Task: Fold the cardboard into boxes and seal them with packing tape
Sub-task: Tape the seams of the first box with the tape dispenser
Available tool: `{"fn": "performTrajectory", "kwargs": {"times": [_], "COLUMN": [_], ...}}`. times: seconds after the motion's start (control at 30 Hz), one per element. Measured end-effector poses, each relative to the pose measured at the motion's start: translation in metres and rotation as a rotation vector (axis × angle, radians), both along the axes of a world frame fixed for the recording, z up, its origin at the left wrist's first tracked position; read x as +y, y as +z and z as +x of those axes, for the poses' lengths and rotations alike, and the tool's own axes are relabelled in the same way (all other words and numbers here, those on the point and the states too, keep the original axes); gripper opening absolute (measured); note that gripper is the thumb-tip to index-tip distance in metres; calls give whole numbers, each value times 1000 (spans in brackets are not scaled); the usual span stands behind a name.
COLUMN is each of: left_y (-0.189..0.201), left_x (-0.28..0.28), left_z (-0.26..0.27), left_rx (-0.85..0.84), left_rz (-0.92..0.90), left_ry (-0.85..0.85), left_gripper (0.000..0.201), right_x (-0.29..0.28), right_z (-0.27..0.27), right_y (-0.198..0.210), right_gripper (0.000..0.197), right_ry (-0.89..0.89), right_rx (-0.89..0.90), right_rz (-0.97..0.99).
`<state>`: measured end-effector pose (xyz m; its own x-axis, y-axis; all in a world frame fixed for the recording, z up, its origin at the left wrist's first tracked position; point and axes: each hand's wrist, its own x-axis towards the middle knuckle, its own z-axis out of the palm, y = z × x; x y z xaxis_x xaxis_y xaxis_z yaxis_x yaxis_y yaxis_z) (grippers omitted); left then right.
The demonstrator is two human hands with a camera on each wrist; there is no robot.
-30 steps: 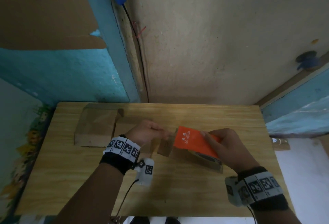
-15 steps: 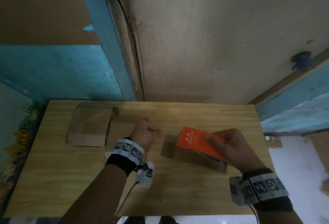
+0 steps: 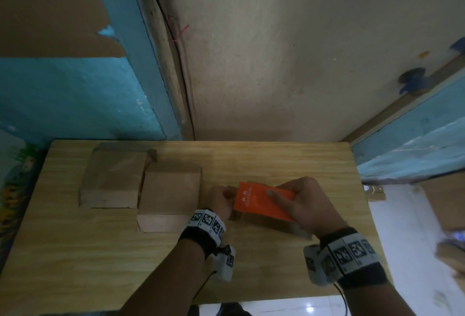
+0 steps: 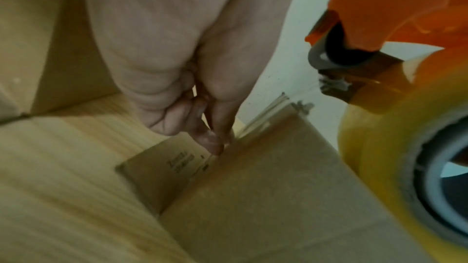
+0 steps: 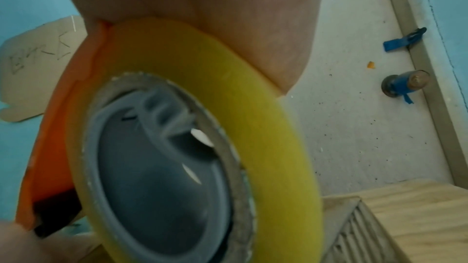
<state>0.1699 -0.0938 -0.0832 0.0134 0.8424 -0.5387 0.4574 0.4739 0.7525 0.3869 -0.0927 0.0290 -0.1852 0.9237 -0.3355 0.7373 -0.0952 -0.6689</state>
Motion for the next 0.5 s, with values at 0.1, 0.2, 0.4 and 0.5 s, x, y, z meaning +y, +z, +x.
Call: {"fn": "performTrajectory", "kwargs": {"times": [0.1, 0.2, 0.4, 0.5], "left_y": [1, -5, -4, -3], "left_x": [-9, -15, -13, -10], "left_z": [8, 14, 11, 12], "left_rx": [-76, -94, -36, -220], "left_rz": [40, 42, -6, -63], "left_ry": [110, 165, 89, -80], "left_gripper": [36, 21, 16, 17], "right_x": [-1, 1, 3, 3], "right_z": [-1, -4, -6, -6], "right_y": [0, 2, 4, 2], "right_gripper": [38, 35, 32, 35], "right_ry": [-9, -3, -7, 9], "right_rx": [-3, -21, -37, -30], "right_rz": [21, 49, 56, 65]}}
